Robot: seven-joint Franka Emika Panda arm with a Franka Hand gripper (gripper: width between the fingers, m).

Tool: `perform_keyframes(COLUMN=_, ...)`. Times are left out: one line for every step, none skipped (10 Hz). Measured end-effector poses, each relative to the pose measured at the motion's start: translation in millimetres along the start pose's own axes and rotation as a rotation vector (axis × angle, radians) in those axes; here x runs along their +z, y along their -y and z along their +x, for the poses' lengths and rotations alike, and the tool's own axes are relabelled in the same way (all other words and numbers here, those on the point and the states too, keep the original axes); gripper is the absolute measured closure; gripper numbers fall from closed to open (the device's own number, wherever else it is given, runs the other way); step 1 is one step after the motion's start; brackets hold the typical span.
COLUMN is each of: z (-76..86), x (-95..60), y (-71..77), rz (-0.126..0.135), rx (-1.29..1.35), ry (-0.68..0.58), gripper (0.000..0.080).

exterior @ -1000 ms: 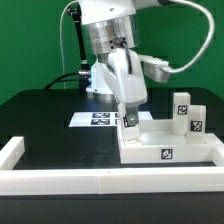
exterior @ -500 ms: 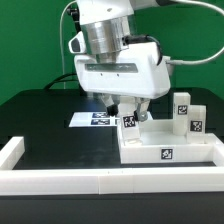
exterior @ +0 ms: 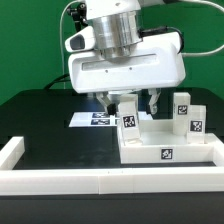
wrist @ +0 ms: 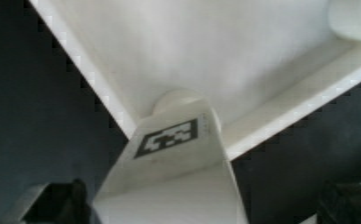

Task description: Assemble square table

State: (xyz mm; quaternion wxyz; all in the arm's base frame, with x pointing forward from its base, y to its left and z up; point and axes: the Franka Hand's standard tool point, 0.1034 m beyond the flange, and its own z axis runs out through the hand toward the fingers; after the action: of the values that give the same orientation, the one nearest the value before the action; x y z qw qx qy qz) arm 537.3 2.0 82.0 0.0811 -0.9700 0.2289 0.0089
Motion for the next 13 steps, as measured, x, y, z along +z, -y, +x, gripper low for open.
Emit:
perform_keyframes(z=-1.2, x=0.2, y=-1.2, rz=-0.001, rx=-0.083, ry=0.0, gripper=0.0151)
perform_keyframes(z=-2.9, x=1.6, y=-4.0, rz=-0.003, rx=-0.17, ry=0.004, gripper=0.0151)
perform_keyframes(z=-3.9, x=2.7, y=-5.9, rz=-0.004, rx=-0.21, ry=0.007, gripper=0.0151)
perform_keyframes(z=-3.7, x=2.7, y=-6.1, rz=-0.004, rx=-0.21, ry=0.007, gripper=0.0241)
perform_keyframes(z=-3.8, x=2.8, y=-6.2, rz=-0.004, rx=-0.208, ry=0.007, gripper=0.0241)
perform_keyframes(z=-3.8, x=3.0, y=-6.4, rz=-0.005, rx=-0.207, ry=0.008, gripper=0.0436)
perform_keyframes(z=-3.8, x=3.0, y=-6.4, rz=-0.005, rx=-0.207, ry=0.007, gripper=0.0511)
perform_keyframes(z=-3.8, x=3.0, y=-6.4, rz=-0.004, rx=-0.199, ry=0.007, gripper=0.0511)
perform_keyframes(z=-3.8, x=3.0, y=-6.4, rz=-0.004, rx=-0.184, ry=0.007, gripper=0.0511)
perform_keyframes(z=-3.8, x=3.0, y=-6.4, rz=-0.004, rx=-0.184, ry=0.007, gripper=0.0511)
perform_keyframes(z=-3.8, x=3.0, y=-6.3, rz=-0.003, rx=-0.164, ry=0.007, gripper=0.0511)
perform_keyframes(z=-3.9, x=3.1, y=-6.1, rz=-0.003, rx=-0.085, ry=0.007, gripper=0.0511)
perform_keyframes(z=-3.4, x=3.4, y=-5.6, rz=-0.004, rx=0.014, ry=0.007, gripper=0.0511)
